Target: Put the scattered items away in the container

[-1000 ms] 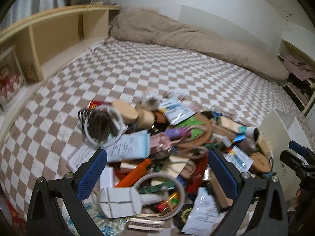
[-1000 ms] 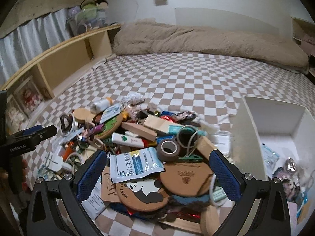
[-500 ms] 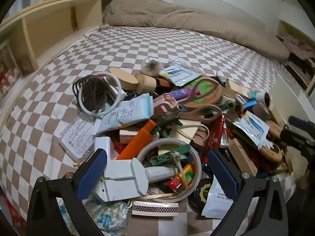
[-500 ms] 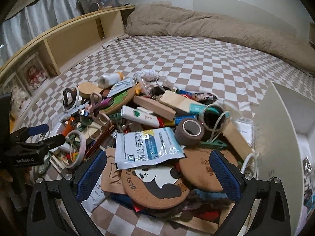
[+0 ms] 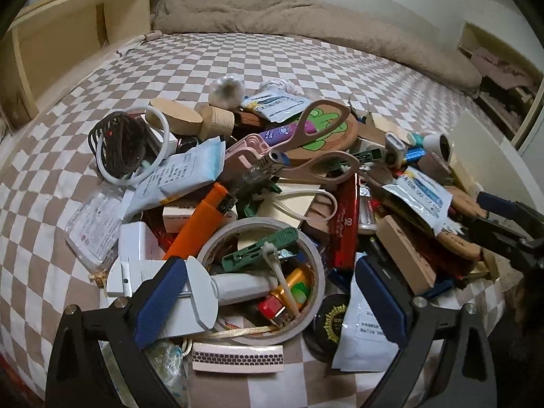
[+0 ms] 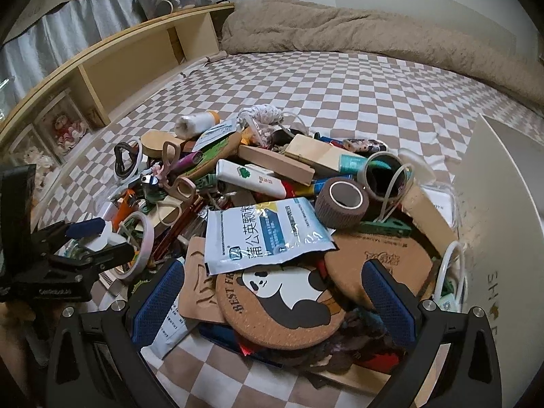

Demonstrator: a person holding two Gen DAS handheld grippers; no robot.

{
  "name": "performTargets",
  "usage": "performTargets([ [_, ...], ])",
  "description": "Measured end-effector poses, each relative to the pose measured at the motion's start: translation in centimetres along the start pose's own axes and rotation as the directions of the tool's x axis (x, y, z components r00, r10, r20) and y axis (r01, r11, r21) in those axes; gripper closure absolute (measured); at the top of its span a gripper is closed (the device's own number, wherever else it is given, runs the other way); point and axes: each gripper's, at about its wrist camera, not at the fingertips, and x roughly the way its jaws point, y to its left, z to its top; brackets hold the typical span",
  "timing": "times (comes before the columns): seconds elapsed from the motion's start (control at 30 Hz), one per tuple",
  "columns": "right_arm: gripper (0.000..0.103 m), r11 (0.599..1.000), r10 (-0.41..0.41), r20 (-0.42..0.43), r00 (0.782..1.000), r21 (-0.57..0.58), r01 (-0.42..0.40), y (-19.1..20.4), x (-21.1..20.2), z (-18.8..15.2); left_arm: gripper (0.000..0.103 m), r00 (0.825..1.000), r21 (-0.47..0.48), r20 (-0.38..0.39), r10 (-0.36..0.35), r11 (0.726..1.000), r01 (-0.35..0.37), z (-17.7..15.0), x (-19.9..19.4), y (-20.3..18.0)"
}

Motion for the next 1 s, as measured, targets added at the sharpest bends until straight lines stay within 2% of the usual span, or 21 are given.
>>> performTargets([
  [0.1,0.000,1.000,0.008,-0.005,1.000,0.006,-0.008,-0.1,0.1,-0.3,0.003,0.997,0.073,-0.008,0.078,0.994,-0.077,-0.3,0.6,-1.2],
  [0.2,0.000,1.000,0.016,-0.005,1.000,0.015,-0.015,-0.3,0.1,-0.5,0.005,0.985,0.160,-0.007,0.174,0.972,-0.171,-0.9,1.2,-2.7],
  [0.27,0.000,0.999,0.019,-0.004,1.000,0.026,-0.019,-0.5,0.0,-0.6,0.017,0.981,0.164,0.009,0.195,0.967,-0.194,-1.0,0.9,-2.7],
  [0.33,0.000,0.999,0.022,0.000,1.000,0.037,-0.022,-0.8,-0.1,-0.7,0.025,0.987,0.144,0.025,0.157,0.977,-0.159,-1.1,0.2,-2.3],
  [0.37,0.000,0.999,0.023,0.002,1.000,0.043,-0.024,-0.9,-0.2,-0.7,0.035,0.990,0.133,0.030,0.137,0.981,-0.140,-1.1,-0.1,-2.0],
  [0.43,0.000,0.998,0.029,0.005,1.000,0.053,-0.029,-1.1,-0.3,-0.8,0.047,0.994,0.115,0.028,0.101,0.988,-0.104,-1.1,-0.3,-1.6],
  [0.5,0.000,0.997,0.036,0.008,0.999,0.063,-0.036,-1.3,-0.4,-0.8,0.049,0.996,0.104,0.031,0.085,0.991,-0.088,-1.0,-0.5,-1.4],
  [0.8,0.000,0.995,0.053,0.015,0.998,0.082,-0.054,-1.7,-0.6,-0.8,0.076,0.996,0.076,0.088,-0.009,0.997,0.002,-0.6,-1.7,-1.7],
  [0.87,0.000,0.995,0.053,0.015,0.998,0.082,-0.054,-1.7,-0.6,-0.8,0.100,0.996,0.068,0.086,-0.037,0.997,0.032,-0.6,-1.9,-1.6],
  [1.0,0.000,0.995,0.053,0.015,0.998,0.082,-0.054,-1.7,-0.6,-0.8,0.102,0.995,0.061,0.086,-0.041,0.998,0.036,-0.5,-1.7,-1.5],
])
